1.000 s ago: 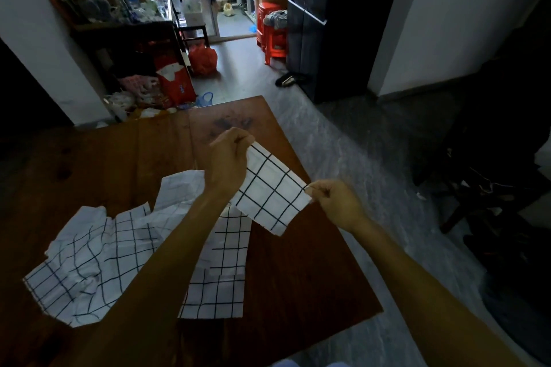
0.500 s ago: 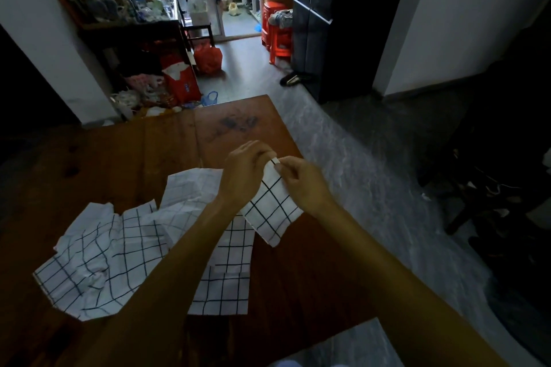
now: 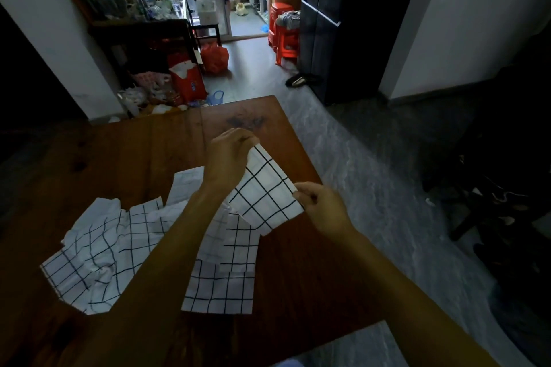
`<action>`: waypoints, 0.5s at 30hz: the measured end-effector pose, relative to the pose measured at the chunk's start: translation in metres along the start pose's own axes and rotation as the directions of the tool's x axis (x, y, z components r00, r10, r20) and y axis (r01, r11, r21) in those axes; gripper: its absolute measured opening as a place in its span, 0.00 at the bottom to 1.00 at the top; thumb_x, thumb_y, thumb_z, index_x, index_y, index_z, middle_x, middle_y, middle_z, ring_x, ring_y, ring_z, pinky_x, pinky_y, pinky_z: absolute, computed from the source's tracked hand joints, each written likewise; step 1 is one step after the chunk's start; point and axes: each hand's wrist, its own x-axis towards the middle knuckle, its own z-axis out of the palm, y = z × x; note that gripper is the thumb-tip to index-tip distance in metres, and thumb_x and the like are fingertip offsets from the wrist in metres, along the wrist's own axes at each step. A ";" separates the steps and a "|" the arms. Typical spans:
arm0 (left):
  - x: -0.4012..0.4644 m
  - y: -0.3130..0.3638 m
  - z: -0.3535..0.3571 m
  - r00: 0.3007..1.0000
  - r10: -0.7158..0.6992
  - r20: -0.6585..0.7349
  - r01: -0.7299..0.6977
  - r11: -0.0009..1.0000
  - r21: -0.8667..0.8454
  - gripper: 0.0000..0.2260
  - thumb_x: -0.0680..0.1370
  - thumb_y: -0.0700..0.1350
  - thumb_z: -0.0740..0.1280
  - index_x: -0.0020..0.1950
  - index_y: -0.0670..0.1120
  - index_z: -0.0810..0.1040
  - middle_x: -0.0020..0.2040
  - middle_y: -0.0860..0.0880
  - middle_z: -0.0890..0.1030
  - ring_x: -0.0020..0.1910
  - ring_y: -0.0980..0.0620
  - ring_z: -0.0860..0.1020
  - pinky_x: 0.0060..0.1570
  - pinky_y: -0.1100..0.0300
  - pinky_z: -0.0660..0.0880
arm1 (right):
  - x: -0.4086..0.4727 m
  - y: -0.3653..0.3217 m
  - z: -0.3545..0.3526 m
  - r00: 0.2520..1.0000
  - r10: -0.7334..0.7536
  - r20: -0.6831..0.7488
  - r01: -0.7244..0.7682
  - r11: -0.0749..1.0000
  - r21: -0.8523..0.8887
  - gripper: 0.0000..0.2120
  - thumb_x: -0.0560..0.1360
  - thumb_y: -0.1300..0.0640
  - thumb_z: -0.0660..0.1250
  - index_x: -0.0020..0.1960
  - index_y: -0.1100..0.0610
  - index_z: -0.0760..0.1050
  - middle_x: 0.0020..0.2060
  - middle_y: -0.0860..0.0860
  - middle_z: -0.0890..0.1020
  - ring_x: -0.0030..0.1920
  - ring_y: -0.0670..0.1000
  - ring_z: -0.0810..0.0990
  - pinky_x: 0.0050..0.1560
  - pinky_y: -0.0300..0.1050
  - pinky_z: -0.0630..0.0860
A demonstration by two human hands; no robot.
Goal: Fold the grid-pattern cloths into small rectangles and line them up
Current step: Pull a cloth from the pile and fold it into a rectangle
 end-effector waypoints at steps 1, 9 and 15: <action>0.000 -0.001 0.000 1.000 0.005 0.004 -0.005 1.000 0.008 0.06 0.78 0.39 0.66 0.44 0.40 0.82 0.42 0.46 0.82 0.40 0.56 0.75 0.43 0.79 0.65 | -0.003 0.003 0.000 1.000 0.005 0.005 -0.004 1.000 -0.016 0.13 0.78 0.55 0.64 0.61 0.55 0.78 0.51 0.43 0.82 0.45 0.35 0.76 0.42 0.25 0.72; 0.004 -0.003 -0.005 0.989 0.112 0.102 -0.116 0.992 0.039 0.07 0.78 0.40 0.65 0.45 0.42 0.82 0.42 0.47 0.82 0.40 0.55 0.76 0.42 0.61 0.72 | -0.011 0.031 -0.009 0.975 0.198 0.104 -0.165 0.951 -0.261 0.15 0.79 0.53 0.62 0.66 0.51 0.73 0.62 0.49 0.79 0.57 0.44 0.77 0.59 0.42 0.75; -0.016 -0.001 0.010 0.968 0.159 0.193 -0.150 0.987 -0.057 0.13 0.79 0.50 0.60 0.42 0.46 0.81 0.40 0.54 0.81 0.38 0.59 0.76 0.41 0.59 0.75 | 0.005 -0.023 0.012 0.997 0.047 0.059 -0.052 0.995 0.081 0.16 0.77 0.48 0.66 0.63 0.51 0.75 0.50 0.42 0.79 0.47 0.38 0.76 0.45 0.33 0.73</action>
